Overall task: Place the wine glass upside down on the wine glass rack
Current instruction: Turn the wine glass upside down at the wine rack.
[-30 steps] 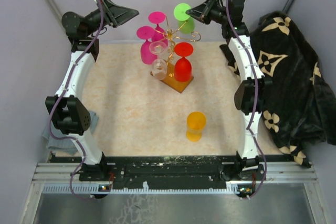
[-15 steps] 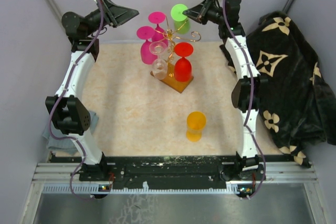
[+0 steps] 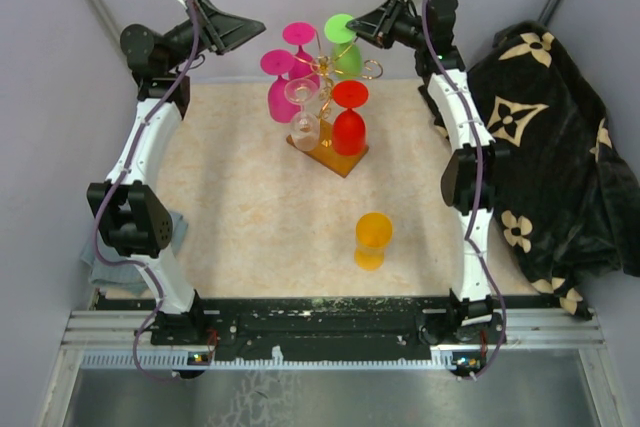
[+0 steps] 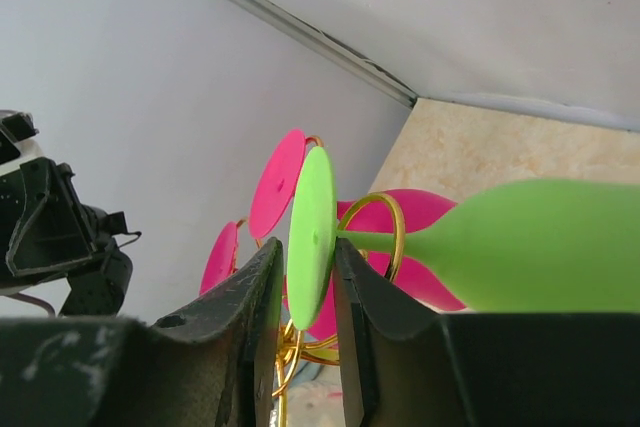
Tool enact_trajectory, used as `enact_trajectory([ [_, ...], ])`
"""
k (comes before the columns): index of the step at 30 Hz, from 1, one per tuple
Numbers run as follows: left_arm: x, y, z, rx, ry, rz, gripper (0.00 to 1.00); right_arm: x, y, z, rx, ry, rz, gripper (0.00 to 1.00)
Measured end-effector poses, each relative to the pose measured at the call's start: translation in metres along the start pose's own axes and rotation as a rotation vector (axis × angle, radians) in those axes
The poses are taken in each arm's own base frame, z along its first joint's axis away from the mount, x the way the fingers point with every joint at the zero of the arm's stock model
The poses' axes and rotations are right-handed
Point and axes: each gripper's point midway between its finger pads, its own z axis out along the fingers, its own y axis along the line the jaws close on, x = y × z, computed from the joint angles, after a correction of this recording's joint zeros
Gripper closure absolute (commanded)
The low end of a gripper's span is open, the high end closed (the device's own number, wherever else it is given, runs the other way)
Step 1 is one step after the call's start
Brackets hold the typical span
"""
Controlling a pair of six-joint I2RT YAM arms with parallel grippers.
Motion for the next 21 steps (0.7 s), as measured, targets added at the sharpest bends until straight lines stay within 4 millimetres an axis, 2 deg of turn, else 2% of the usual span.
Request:
enact_trajectory([
  [21, 0.005, -0.011, -0.004, 0.003, -0.004, 0.004, 0.63, -0.007, -0.007, -0.022, 0.090, -0.032, -0.076, 0.69],
])
